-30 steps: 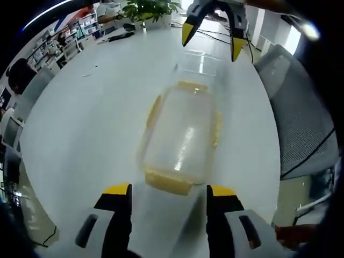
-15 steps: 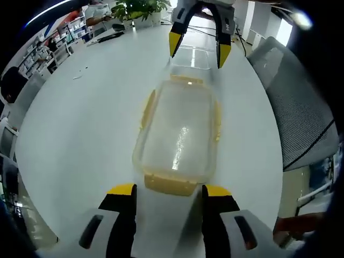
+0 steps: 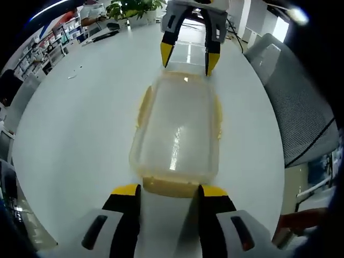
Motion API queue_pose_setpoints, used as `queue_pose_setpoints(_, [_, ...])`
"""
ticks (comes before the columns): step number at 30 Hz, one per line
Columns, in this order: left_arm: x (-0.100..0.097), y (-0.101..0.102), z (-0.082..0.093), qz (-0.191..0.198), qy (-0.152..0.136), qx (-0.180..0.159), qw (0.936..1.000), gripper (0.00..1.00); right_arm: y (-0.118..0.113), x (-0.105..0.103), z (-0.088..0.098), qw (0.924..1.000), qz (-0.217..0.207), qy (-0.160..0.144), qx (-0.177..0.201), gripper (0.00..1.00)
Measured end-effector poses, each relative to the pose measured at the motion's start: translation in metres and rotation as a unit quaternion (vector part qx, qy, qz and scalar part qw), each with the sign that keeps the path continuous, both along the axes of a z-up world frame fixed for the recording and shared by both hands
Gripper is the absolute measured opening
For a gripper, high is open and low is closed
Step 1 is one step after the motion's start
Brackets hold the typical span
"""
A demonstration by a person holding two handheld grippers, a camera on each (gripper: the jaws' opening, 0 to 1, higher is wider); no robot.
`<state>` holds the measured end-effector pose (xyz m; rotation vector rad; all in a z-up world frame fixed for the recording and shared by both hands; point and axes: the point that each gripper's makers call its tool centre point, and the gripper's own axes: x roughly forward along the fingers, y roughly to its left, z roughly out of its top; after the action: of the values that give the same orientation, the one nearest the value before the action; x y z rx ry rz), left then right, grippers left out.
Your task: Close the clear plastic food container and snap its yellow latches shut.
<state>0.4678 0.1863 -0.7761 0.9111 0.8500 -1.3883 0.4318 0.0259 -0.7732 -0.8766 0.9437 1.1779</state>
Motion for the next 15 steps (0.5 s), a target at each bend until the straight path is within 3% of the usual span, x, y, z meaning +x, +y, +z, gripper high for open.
queue_pose_setpoints(15, [0.003, 0.001, -0.001, -0.008, 0.006, -0.016, 0.9998, 0.34, 0.001, 0.001, -0.013, 0.9993, -0.02, 0.032, -0.001, 0.39])
